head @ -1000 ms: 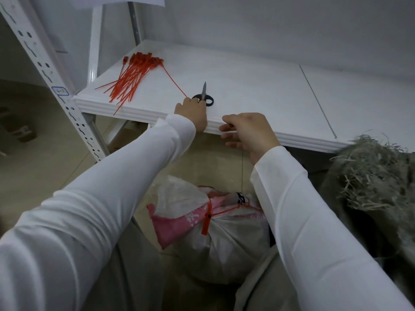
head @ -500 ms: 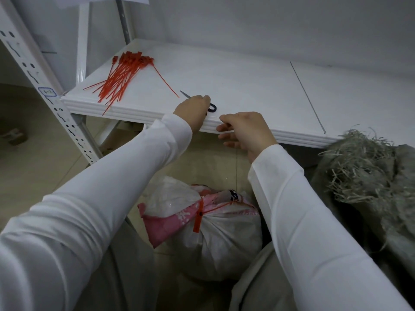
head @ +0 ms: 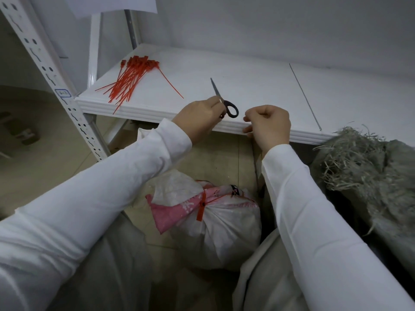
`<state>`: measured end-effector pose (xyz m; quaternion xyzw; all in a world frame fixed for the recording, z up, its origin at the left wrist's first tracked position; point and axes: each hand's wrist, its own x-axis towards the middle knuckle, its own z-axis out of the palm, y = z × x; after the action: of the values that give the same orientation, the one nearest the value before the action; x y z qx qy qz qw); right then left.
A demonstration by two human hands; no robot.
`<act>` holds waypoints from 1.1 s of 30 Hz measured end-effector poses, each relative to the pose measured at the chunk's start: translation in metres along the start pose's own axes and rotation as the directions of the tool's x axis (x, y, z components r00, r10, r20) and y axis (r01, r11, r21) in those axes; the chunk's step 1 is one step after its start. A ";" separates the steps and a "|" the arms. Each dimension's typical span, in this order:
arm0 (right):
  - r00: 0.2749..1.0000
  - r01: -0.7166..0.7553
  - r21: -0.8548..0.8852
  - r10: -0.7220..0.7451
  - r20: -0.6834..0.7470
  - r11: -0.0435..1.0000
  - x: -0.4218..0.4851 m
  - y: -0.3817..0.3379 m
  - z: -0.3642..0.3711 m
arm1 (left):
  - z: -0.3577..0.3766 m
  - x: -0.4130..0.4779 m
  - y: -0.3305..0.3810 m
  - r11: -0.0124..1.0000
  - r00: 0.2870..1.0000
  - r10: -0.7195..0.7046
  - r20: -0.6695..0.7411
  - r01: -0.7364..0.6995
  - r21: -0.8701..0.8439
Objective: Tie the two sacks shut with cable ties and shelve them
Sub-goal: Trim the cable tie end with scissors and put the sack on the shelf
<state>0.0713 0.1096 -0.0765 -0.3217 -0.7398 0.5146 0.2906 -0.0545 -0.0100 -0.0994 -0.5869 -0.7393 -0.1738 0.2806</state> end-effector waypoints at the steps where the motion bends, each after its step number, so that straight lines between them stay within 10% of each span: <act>1: 0.999 0.040 -0.037 -0.040 -0.012 0.999 -0.003 -0.001 0.000 | -0.006 -0.002 0.007 0.999 0.999 0.030 -0.014 -0.030 0.014; 6: 0.985 0.166 -0.257 -0.172 0.001 0.952 -0.024 -0.002 0.001 | -0.030 -0.020 0.039 0.982 0.987 0.156 -0.033 -0.151 0.114; 22: 0.940 0.074 -0.419 0.077 0.331 0.905 -0.073 0.013 -0.043 | -0.051 -0.064 0.117 0.949 0.952 0.305 0.018 -0.306 0.079; 33: 0.946 -0.133 -0.192 0.182 0.269 0.972 -0.059 0.036 -0.054 | -0.054 -0.074 0.113 0.962 0.962 -0.100 0.255 0.158 -0.222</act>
<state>0.1554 0.1040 -0.1003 -0.3264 -0.7873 0.5114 0.1103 0.0773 -0.0700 -0.1114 -0.5834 -0.7784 -0.2073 0.1038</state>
